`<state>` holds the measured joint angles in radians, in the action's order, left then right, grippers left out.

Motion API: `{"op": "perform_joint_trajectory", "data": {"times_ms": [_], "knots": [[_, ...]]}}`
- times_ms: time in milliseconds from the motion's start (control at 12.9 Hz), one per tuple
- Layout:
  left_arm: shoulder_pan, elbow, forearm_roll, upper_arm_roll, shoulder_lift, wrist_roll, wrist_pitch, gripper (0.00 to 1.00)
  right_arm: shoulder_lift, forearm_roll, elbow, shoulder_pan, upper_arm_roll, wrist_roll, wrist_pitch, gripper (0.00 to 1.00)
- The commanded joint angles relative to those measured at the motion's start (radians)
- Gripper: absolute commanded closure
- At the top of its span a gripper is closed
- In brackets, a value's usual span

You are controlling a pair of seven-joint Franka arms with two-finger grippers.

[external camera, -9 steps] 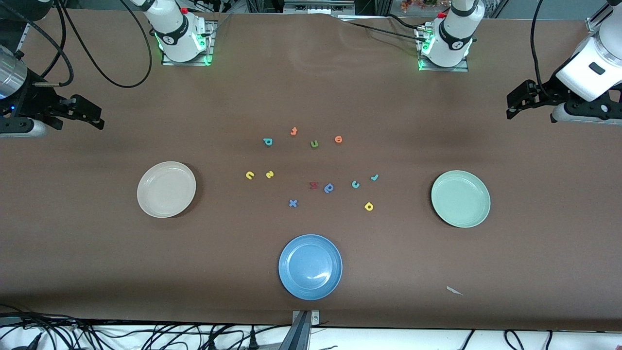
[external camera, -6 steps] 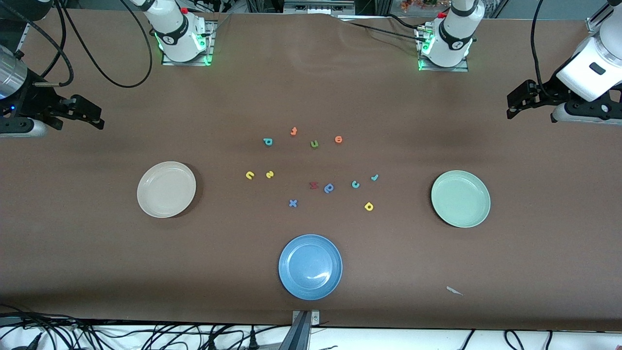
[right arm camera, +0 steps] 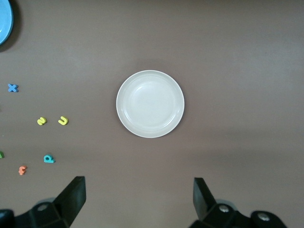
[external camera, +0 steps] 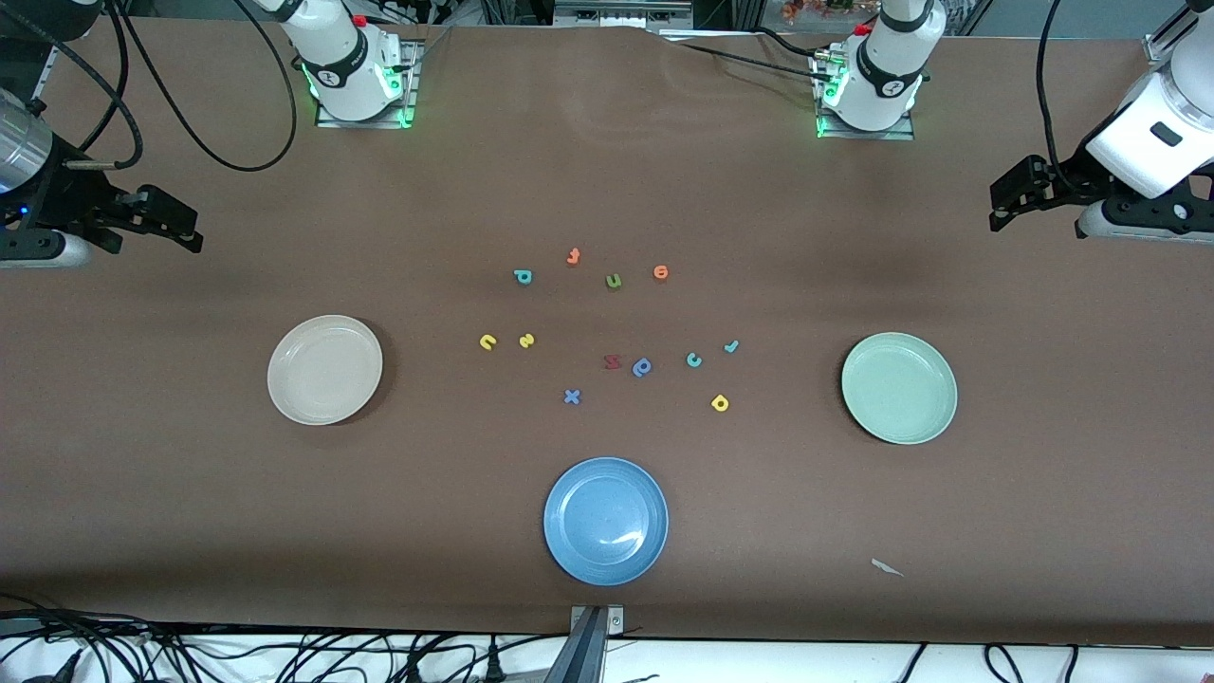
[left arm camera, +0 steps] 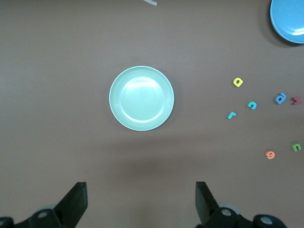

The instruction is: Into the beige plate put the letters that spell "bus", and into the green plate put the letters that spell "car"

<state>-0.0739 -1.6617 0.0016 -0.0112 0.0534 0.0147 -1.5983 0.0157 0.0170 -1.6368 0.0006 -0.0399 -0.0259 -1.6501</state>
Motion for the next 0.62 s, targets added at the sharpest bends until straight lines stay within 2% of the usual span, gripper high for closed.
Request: {"op": "perform_joint_trajectory", "data": {"times_ms": [0,543], "knots": [[0.003,-0.001,-0.002,0.004,0.010,-0.021,0.015,0.00,-0.005,0.011,0.000,-0.007,0.000,0.017,0.001,0.00],[0.006,0.000,0.000,0.004,0.010,-0.022,0.037,0.00,-0.006,0.011,0.000,-0.007,-0.002,0.011,0.006,0.00]]}}
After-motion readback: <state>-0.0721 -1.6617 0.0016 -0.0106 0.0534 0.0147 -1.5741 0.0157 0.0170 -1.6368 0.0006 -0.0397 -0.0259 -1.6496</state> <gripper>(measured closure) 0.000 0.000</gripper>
